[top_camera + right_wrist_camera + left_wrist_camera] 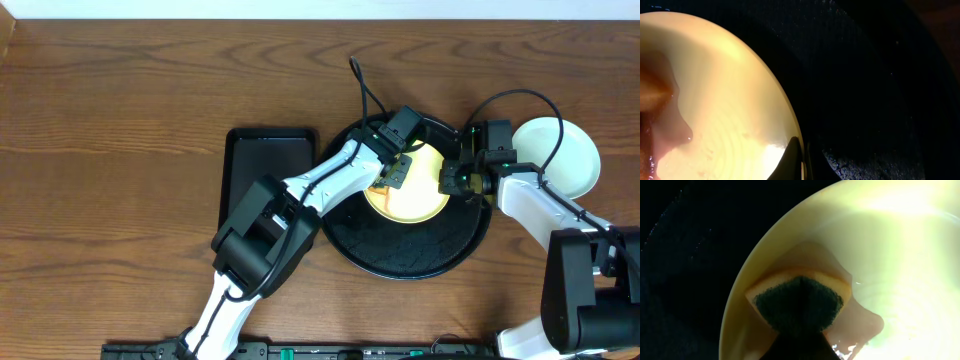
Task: Clean dirty plates on tray and stack at the side
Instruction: 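Scrub the yellow plate with the sponge in left gripper, then return the sponge with left gripper over the small black tray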
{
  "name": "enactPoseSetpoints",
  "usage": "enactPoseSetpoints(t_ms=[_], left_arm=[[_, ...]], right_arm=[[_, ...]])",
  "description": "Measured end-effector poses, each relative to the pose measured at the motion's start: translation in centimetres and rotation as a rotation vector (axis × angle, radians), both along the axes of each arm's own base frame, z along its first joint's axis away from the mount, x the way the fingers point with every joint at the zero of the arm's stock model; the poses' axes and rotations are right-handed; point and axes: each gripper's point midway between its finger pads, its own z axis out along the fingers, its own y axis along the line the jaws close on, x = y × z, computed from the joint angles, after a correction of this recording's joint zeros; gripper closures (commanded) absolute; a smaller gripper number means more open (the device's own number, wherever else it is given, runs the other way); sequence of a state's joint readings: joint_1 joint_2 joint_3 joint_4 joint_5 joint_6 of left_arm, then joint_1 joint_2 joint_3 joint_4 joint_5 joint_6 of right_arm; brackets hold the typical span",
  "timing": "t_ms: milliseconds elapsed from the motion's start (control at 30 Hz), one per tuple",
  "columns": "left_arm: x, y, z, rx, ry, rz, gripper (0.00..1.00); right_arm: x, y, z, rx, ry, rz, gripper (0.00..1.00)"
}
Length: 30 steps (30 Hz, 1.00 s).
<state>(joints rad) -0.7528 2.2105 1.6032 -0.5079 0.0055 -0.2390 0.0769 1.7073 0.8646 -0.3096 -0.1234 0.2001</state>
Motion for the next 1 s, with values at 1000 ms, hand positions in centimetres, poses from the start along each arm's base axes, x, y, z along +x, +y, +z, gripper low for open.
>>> enactPoseSetpoints(t_ms=[1000], left_arm=[[2.4,3.8,14.4,-0.63,0.231,0.041,0.92]], right_arm=[[0.0,0.0,0.0,0.0,0.001,0.0,0.98]])
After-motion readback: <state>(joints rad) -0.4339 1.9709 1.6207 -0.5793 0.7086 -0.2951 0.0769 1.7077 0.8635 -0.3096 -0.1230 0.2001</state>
